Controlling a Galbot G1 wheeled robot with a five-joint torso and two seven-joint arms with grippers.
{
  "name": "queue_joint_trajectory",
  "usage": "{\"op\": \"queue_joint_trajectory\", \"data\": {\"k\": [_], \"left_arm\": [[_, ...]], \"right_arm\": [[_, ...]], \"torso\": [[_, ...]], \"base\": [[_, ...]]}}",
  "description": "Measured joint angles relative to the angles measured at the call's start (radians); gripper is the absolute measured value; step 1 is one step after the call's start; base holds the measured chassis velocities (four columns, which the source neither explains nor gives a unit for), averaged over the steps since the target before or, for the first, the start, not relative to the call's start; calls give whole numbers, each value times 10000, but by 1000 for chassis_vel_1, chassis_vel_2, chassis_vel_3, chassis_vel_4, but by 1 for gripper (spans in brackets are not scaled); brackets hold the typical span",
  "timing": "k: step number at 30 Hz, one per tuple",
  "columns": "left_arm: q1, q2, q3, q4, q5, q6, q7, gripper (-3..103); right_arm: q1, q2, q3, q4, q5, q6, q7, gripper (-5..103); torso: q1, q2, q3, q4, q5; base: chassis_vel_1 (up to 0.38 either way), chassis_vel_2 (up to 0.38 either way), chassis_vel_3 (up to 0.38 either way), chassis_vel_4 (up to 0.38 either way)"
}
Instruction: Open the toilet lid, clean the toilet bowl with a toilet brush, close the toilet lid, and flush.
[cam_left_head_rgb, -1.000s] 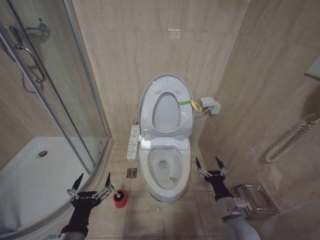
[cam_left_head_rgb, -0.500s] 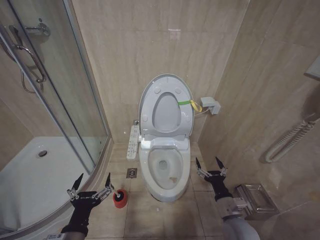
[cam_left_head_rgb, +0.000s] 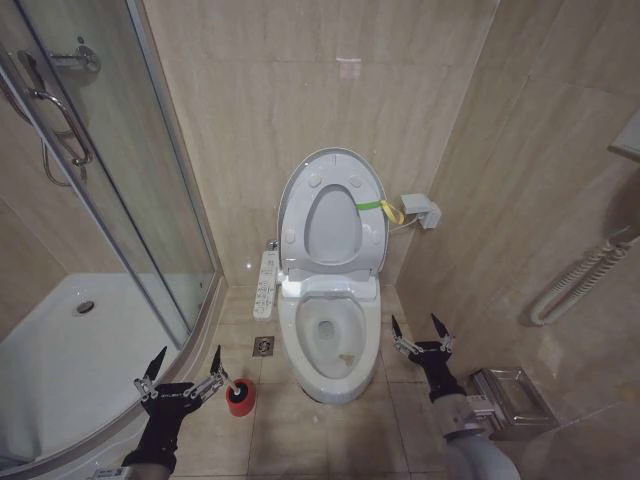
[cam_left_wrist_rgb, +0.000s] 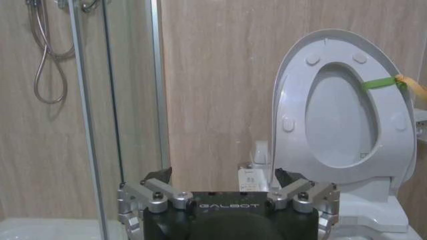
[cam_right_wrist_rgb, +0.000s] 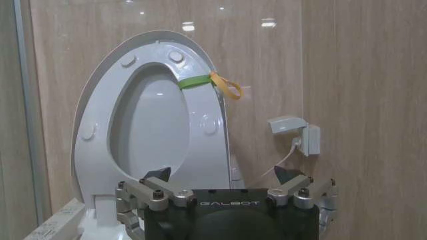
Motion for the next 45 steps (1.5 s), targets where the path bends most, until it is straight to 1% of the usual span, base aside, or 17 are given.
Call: {"op": "queue_joint_trajectory", "data": {"k": [45], "left_arm": [[0,0,0,0,0,0,0,100]], "right_arm": [[0,0,0,0,0,0,0,100]], "torso": [[0,0,0,0,0]], "base": [[0,0,0,0]]}}
